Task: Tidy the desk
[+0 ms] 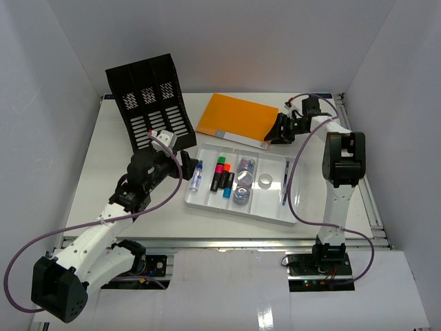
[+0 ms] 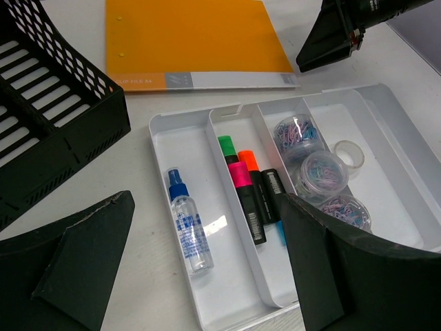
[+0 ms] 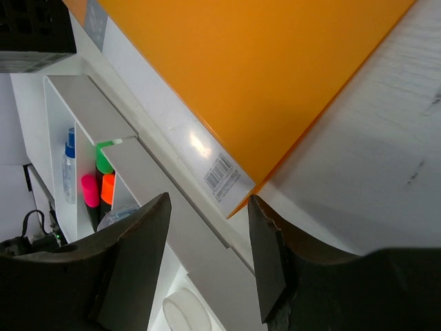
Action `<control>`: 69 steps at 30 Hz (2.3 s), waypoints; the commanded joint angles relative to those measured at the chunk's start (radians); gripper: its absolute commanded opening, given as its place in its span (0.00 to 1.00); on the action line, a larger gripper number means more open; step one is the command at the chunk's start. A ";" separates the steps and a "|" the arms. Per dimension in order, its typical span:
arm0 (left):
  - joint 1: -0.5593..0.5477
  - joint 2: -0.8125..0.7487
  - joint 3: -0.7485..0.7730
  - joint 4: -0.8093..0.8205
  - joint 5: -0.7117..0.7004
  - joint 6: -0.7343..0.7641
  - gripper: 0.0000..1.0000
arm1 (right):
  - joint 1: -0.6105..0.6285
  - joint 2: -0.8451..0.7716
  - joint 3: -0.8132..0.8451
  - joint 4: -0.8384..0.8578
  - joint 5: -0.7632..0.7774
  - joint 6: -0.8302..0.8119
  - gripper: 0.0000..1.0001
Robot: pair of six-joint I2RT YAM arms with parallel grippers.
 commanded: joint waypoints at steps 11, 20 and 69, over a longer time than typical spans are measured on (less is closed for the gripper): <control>0.010 0.020 0.008 -0.006 -0.004 0.017 0.98 | -0.036 0.053 0.032 0.126 -0.093 0.162 0.53; 0.016 0.023 0.008 0.004 0.014 0.014 0.98 | -0.067 0.090 0.046 0.157 -0.091 0.196 0.50; 0.034 0.051 0.005 0.015 0.046 0.017 0.98 | -0.064 0.184 -0.022 0.539 -0.278 0.524 0.41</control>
